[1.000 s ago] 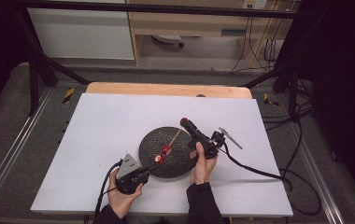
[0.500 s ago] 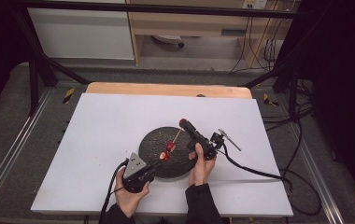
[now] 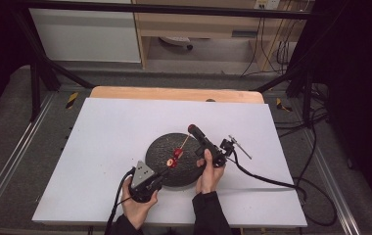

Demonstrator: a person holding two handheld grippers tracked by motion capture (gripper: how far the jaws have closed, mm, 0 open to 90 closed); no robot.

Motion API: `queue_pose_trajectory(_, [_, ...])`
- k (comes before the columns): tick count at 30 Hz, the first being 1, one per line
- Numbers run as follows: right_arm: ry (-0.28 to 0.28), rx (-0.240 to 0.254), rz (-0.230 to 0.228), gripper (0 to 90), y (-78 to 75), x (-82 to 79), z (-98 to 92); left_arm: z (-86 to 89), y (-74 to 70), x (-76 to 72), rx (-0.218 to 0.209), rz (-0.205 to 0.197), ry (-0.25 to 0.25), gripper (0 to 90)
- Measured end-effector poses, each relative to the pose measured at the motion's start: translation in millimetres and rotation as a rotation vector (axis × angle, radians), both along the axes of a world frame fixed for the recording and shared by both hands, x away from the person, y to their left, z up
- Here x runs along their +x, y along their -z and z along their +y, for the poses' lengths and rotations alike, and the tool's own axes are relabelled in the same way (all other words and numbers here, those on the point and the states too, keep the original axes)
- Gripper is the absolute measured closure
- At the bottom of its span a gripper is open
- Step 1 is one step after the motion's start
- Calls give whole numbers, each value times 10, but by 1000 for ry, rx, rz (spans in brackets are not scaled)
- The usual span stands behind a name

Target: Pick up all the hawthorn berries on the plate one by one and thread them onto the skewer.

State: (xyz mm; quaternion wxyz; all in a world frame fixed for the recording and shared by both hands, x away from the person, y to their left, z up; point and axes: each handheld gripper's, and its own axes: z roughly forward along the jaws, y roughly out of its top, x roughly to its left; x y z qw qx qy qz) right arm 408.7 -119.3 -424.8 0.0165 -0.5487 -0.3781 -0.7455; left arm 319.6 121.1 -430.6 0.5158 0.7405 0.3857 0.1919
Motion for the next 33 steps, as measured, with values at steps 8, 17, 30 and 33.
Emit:
queue_pose_trajectory(8, [-13,-17,20,632,74,-40,43,-70,-13,72,-15,19,-8,885])
queue_pose_trajectory(17, [-30,-56,17,631,141,-115,79,-70,-9,175,-22,38,8,885])
queue_pose_trajectory(30, [-80,-165,17,581,120,-166,62,-23,-13,197,-25,55,39,885])
queue_pose_trajectory(33, [-84,-213,6,534,76,-171,32,17,-18,186,-21,60,47,885])
